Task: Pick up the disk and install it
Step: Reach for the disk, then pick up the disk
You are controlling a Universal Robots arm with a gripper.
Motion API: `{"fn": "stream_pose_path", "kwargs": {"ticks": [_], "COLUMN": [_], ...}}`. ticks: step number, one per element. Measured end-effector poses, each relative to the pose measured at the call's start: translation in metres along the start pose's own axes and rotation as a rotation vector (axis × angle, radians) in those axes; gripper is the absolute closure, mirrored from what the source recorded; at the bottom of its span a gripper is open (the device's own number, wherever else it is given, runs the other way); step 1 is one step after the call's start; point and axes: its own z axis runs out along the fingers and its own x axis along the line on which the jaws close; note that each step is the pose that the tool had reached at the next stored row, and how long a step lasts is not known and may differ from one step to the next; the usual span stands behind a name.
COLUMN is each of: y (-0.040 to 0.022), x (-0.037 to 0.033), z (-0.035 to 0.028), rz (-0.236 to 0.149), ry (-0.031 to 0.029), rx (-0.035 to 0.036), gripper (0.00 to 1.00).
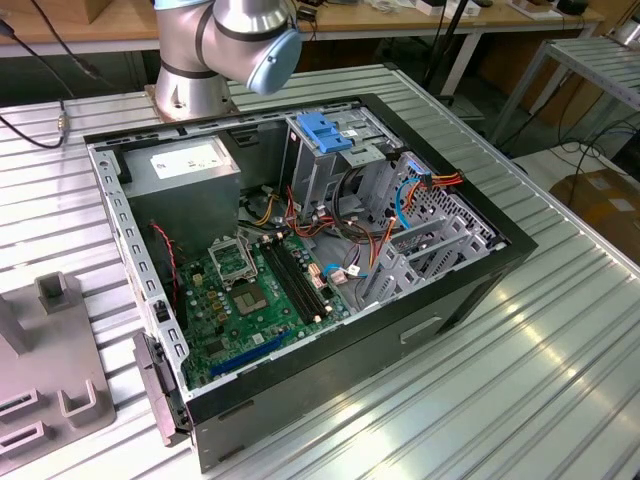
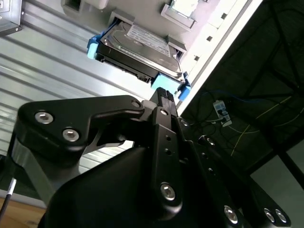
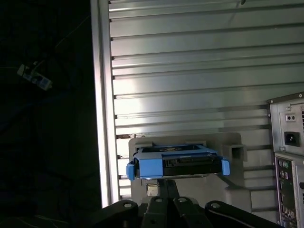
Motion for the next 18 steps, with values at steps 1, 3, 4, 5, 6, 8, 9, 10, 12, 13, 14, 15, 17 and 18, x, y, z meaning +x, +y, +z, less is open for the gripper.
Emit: {"fn": "stream_pose_path", "kwargs": {"ticks": [1,3,4,5,6,8,9,10,12,13,14,15,17,18], "y": [-0.0002,-0.0004,-0.0004,-0.0005,-0.0004,-0.0005,-0.0005,-0.0005,-0.0005,-0.0005,-0.0005,-0.0005,-0.0005,-0.0005], "x": [0.0023,0.0055,0.0063,0.0064,0.0065,0.0070,0.0070,0.0071,0.0071,0.0072,0.0072,0.0072,0.0073,0.0072], "z": [0.0001,0.0003,0.0003,0.0003,0.0003,0.0004,0.0004,0.0004,0.0004,0.0004,0.0004,0.0003,0.0004,0.0004], "rz": [0.000,0.000,0.000,0.000,0.000,0.000,0.000,0.000,0.000,0.000,0.000,0.000,0.000,-0.001], "ry": [0.0010,0.0021,0.0024,0.0024,0.0024,0.0023,0.0024,0.0024,0.0024,0.0023,0.0023,0.0024,0.0024,0.0024], "rx": [0.0001,0.0001,0.0002,0.0001,0.0002,0.0001,0.0002,0.0001,0.0001,0.0002,0.0001,0.0002,0.0001,0.0002], "gripper": [0.89,0.89,0.89,0.89,0.89,0.89,0.89,0.89,0.89,0.89,0.89,0.89,0.89,0.89]}}
